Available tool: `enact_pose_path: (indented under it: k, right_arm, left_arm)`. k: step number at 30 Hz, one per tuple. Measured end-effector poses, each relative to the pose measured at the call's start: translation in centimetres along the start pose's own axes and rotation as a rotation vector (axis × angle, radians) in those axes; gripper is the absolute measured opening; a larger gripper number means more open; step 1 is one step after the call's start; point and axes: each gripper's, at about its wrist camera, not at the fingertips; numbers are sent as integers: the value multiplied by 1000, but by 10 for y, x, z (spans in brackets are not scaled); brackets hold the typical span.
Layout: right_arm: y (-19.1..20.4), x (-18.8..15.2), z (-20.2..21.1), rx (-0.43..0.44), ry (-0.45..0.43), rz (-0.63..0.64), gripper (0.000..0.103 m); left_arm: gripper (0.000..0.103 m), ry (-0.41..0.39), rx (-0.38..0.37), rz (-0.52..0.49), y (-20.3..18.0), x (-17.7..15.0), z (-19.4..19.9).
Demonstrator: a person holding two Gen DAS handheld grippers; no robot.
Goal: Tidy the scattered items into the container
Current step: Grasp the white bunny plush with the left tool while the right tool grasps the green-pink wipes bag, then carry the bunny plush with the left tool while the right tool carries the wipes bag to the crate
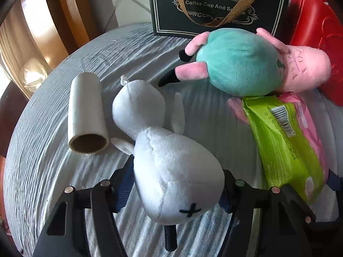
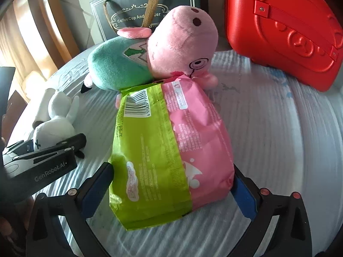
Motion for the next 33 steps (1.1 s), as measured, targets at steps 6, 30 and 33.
enact_pose_path:
  k: [6, 30, 33]
  right_arm:
    - [-5, 0, 2, -3, 6, -64, 84]
    - [14, -38, 188, 20, -166, -37, 59]
    - [17, -42, 217, 17, -212, -24, 59]
  left_arm:
    - [57, -25, -13, -41, -5, -16, -7]
    - [57, -201, -50, -94, 14, -79, 163]
    - [57, -234, -59, -93, 10, -86, 189]
Point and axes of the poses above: each gripper's, at about its wrist camera, not at the fingertips, and z roughly against the way its jaws point, y to its left, x to its top, and after that the axes turned 4 degrees about -y, right-handed
